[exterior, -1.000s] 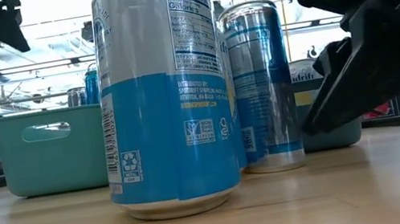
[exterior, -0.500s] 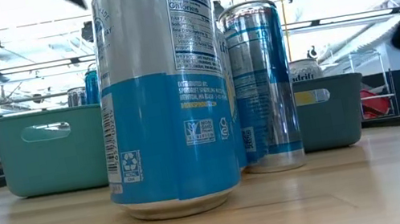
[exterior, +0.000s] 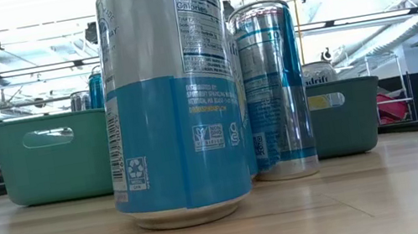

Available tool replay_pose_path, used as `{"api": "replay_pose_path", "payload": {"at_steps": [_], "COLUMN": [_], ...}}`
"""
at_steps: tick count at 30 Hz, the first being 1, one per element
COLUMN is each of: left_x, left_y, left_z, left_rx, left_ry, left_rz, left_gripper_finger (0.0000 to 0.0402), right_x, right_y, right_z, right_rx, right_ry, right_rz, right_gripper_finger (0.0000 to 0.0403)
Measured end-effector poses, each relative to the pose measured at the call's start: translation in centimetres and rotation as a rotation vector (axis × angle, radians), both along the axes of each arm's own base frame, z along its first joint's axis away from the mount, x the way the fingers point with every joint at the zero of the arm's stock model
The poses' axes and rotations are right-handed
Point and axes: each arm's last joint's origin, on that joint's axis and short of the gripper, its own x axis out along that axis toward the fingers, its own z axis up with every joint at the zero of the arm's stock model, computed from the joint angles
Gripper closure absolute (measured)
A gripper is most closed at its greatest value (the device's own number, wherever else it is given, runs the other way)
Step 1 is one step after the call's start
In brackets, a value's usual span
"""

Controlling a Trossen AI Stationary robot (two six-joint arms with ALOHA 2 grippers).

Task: Sort soda cans
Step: Put the white and blue soda can into the light blue bin

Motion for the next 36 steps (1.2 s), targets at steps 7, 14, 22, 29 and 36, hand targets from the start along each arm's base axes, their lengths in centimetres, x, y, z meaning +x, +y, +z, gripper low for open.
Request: {"api": "replay_pose_path", "payload": {"at_steps": [7,14,22,29,36], "left_x": [2.9,4.2,4.7,4.5,4.4], "left_y": [0.6,1.6,2.9,3.2,3.1], "left_z": [-3.0,-5.0,-5.9,-6.9,-7.5], "left_rx": [-0.121,-0.263,-0.249,-0.255,-0.252], "left_ry": [0.060,0.136,0.167,0.209,0.228], "left_rz": [0.011,0.103,0.136,0.169,0.167], "left_gripper_finger": [0.0006,0.0006,0.0006,0.0006,0.0006], "right_x": [-0.7,-0.8,-0.8,-0.8,-0.7], "right_y": [0.5,0.5,0.4,0.4,0.4], "right_z": [0.0,0.1,0.1,0.1,0.1], "right_rx": [-0.014,-0.009,-0.026,-0.035,-0.061], "right_ry": [-0.032,-0.040,-0.052,-0.053,-0.068], "right_rz": [-0.014,-0.030,-0.026,-0.021,-0.016], "right_gripper_finger": [0.0248,0.0248,0.0248,0.0248,0.0248]}}
